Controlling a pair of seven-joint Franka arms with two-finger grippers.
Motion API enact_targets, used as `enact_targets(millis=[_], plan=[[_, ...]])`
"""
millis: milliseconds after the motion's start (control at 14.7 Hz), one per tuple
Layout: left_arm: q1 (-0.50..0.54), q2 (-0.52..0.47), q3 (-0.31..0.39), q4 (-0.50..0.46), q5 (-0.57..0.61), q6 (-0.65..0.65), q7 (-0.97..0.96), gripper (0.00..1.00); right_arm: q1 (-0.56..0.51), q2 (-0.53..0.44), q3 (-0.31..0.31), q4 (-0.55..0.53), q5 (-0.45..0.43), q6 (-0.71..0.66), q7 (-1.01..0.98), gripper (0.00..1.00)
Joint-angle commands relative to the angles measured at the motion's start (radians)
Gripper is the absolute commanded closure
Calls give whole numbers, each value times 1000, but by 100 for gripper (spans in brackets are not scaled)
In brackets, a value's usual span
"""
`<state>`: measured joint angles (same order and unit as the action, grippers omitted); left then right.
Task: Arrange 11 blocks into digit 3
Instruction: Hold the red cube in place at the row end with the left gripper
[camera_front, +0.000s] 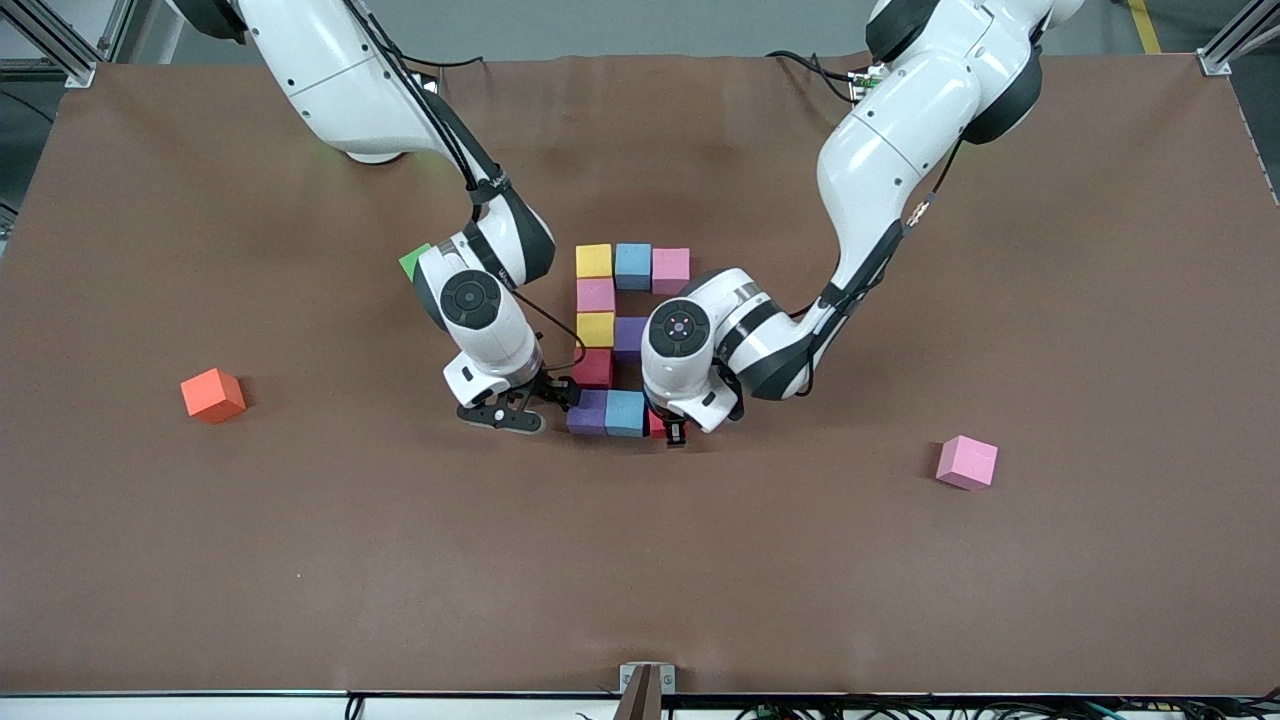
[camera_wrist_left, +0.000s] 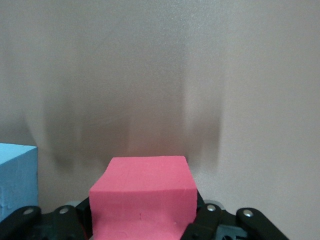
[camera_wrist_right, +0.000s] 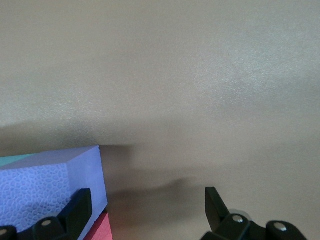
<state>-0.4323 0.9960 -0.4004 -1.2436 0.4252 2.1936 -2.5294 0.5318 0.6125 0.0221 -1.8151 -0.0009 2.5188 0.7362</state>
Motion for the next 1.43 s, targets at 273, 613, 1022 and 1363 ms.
enact_targets(millis=[273,613,1022,1363], plan=[[-37,61,44,0,-2,61,11,66,7,12,-4,14,10,2,-1,0],[-46,58,43,1,-3,60,11,66,7,12,-4,14,12,0,-1,0],[-52,53,32,3,-3,66,14,65,7,12,-4,13,12,2,0,0],[-56,52,29,4,-3,69,18,65,7,12,-4,14,10,2,0,0]])
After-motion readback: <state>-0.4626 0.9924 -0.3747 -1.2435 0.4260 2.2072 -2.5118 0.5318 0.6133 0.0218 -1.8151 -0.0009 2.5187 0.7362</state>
